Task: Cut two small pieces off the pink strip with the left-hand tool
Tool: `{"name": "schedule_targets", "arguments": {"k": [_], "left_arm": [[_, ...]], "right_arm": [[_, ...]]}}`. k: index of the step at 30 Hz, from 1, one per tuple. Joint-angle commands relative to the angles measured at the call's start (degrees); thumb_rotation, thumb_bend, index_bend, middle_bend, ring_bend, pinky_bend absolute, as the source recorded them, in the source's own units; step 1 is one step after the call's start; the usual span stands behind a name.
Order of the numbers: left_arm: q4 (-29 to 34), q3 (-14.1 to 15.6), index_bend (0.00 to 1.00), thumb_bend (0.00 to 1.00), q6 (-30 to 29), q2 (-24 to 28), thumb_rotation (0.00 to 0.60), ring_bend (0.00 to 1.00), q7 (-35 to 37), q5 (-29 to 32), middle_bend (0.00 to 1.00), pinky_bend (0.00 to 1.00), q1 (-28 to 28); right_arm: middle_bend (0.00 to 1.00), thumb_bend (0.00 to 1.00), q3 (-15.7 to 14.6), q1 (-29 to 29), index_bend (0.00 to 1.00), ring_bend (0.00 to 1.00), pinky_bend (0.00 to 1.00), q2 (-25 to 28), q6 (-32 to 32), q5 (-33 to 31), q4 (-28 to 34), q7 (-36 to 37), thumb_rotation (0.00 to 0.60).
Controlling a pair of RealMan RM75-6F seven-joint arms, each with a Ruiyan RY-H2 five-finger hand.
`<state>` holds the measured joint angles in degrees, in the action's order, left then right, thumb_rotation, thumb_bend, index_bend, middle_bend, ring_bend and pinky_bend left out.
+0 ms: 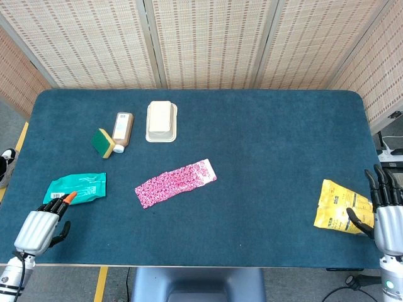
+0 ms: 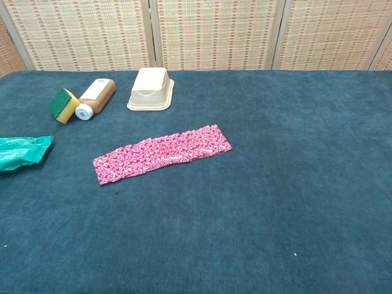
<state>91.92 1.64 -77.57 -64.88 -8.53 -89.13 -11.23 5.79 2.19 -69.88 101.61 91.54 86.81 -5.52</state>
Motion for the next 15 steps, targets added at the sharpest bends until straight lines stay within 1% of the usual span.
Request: {"name": "schedule_targets", "arguments": {"k": [1, 6, 10, 11, 12, 14, 15], "left_arm": [[0.16, -0.04, 0.07, 0.53, 0.02, 0.07, 0.6, 0.22, -0.14, 0.17, 0.15, 0.38, 0.04], [0.46, 0.05, 0.07, 0.53, -0.25, 0.15, 0.6, 0.22, -0.43, -0.15, 0.15, 0.38, 0.16], [0.35, 0.26, 0.07, 0.53, 0.27, -0.07, 0.6, 0.22, -0.59, -0.47, 0.16, 0.38, -0.08], [0.31, 0.23, 0.07, 0.53, 0.54, -0.17, 0.6, 0.22, -0.58, -0.39, 0.16, 0.38, -0.22], [0.18, 0.18, 0.06, 0.53, 0.99, -0.38, 0.6, 0.22, -0.55, -0.28, 0.17, 0.38, -0.45], [0.12, 0.0, 0.05, 0.53, 1.66, -0.8, 0.6, 0.24, -0.69, -0.12, 0.18, 0.38, -0.9], [0.19, -0.13, 0.03, 0.53, 2.11, -1.15, 0.6, 0.26, -1.06, -0.02, 0.2, 0.39, -1.21]], "right_arm": [[0.0, 0.09, -0.51, -0.39, 0.0, 0.0, 0.21, 0.26, -0.06, 0.53, 0.24, -0.12, 0.6], [0.0, 0.09, -0.96, -0.5, 0.0, 0.0, 0.21, 0.66, -2.16, -0.26, 1.35, -1.02, 0.6], [0.0, 0.1, -0.64, -0.45, 0.0, 0.0, 0.21, 0.48, -1.77, 0.48, 1.27, -0.67, 0.6], [0.0, 0.13, -0.53, -0.42, 0.0, 0.0, 0.21, 0.34, -1.54, 0.73, 1.02, -0.51, 0.6], [0.0, 0.2, -0.34, -0.39, 0.0, 0.0, 0.21, 0.12, -1.23, 1.0, 0.67, -0.17, 0.6], [0.0, 0.4, -0.16, -0.38, 0.0, 0.0, 0.21, -0.03, -1.06, 1.14, 0.27, 0.37, 0.6], [0.0, 0.46, -0.03, -0.43, 0.0, 0.0, 0.21, -0.07, -1.02, 1.01, 0.15, 0.52, 0.6]]}}
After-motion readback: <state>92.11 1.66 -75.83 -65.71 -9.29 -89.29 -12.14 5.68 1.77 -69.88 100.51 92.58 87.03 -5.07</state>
